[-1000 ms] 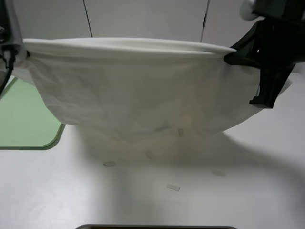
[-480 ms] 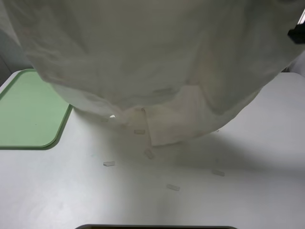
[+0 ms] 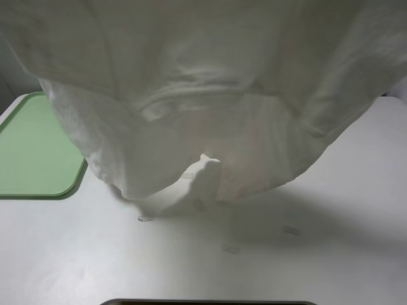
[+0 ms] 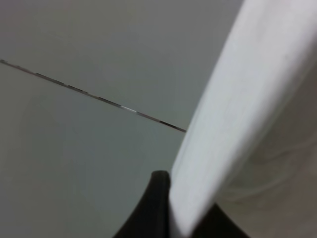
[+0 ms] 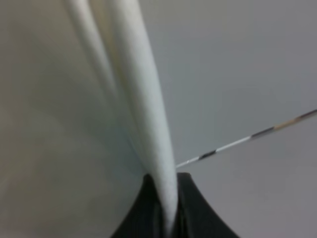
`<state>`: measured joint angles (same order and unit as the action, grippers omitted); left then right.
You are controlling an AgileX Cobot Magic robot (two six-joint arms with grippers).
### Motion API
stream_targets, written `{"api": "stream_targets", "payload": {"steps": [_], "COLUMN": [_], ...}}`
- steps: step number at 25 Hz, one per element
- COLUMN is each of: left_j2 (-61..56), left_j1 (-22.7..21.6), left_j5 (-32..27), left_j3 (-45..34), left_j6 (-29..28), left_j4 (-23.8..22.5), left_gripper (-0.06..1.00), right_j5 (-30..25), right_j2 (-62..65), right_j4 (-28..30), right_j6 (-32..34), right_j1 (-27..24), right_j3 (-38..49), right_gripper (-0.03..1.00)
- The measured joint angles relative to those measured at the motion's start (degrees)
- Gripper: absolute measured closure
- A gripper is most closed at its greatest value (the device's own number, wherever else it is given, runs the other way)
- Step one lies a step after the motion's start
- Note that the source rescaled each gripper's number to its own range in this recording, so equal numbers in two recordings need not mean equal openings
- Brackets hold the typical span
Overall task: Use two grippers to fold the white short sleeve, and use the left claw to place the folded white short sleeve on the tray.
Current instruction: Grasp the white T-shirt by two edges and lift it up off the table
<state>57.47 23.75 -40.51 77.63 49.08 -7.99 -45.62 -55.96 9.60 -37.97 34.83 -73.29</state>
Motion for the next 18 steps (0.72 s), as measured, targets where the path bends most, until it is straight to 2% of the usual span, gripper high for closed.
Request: {"api": "stream_targets", "payload": {"steps": [2,5,9,11,14,18], "left_j2": [0.0,-0.1,-1.2,-2.7,-4.0,-5.9], "left_j1": [0.0,0.3,0.4,0.4,0.4,0.5], "left_j5": [-2.1,-4.8,-9.0,-12.8,-15.4,-19.7], "left_j3": [1.6,2.9,2.9,2.9,2.9,3.0], "left_j6": [0.0,0.0,0.0,0.0,0.0,0.0], "left_j4": [0.7,1.9,3.0,4.1,5.0,6.3], "left_gripper": [0.94,0.94,0.94,0.94,0.94,0.94], "right_j5": [-4.4,-7.9,-11.3,-12.0,-12.9,-17.3], "right_j2": [0.0,0.0,0.3,0.9,2.1,4.6], "right_j4": [0.6,2.0,1.8,1.5,0.8,-2.5], "right_j6": [0.0,-0.2,-1.6,-1.7,-2.0,-4.1], "right_j1": [0.1,0.3,0.5,0.5,0.5,0.5], "right_j3": [-1.3,-1.6,-1.7,-1.7,-1.7,-1.7], "right_gripper": [0.97,0.97,0.97,0.97,0.97,0.97]}}
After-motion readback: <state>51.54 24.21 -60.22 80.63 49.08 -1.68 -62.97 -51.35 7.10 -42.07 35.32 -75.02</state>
